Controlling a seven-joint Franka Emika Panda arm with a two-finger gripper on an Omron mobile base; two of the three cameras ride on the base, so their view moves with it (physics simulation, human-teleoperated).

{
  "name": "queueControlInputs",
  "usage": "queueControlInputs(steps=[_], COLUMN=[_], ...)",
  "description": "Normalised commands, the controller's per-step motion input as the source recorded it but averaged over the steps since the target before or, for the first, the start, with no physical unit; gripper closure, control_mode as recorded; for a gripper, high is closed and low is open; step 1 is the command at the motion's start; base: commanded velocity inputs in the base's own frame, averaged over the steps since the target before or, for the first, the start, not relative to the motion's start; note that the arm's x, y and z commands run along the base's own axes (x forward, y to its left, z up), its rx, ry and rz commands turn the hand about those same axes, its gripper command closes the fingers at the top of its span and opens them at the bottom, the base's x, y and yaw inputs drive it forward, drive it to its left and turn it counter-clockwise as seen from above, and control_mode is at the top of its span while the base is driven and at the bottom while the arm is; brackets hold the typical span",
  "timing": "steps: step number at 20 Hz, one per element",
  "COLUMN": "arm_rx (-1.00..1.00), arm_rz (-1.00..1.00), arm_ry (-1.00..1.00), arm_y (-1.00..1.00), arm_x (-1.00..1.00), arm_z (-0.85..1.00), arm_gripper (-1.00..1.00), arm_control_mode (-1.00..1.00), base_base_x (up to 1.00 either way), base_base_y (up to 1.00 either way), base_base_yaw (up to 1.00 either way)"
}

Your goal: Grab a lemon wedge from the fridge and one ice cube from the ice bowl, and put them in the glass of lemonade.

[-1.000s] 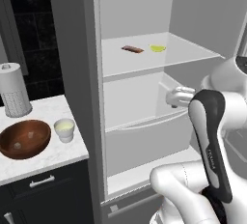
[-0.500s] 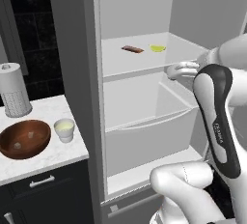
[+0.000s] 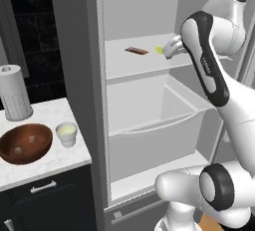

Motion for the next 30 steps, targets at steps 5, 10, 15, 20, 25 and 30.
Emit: queueControlInputs(steps=[5,10,15,20,25,30], arm_rx=[0.00,0.00,0.00,0.00,0.00,0.00], arm_rz=[0.17,0.01,0.00,-0.02,0.00,0.02], arm_ry=[0.02,0.00,-0.05,-0.14,-0.03,0.00], arm_y=[-0.54,-0.26,-0.16,-0.02,0.02,0.19], arm_x=[1.00,0.97,0.80,0.68,0.80,0.40], arm_z=[-0.50,-0.43,-0.05,-0.01,-0.19,-0.07], arm_gripper=[-1.00,-1.00,-1.00,-1.00,-1.00,-1.00], arm_control_mode=[-1.00,-1.00,-1.00,-1.00,-1.00,-1.00], base_base_x=[0.00,0.00,0.00,0.00,0.00,0.00], base_base_y=[0.00,0.00,0.00,0.00,0.00,0.00], base_base_yaw=[0.00,0.00,0.00,0.00,0.00,0.00])
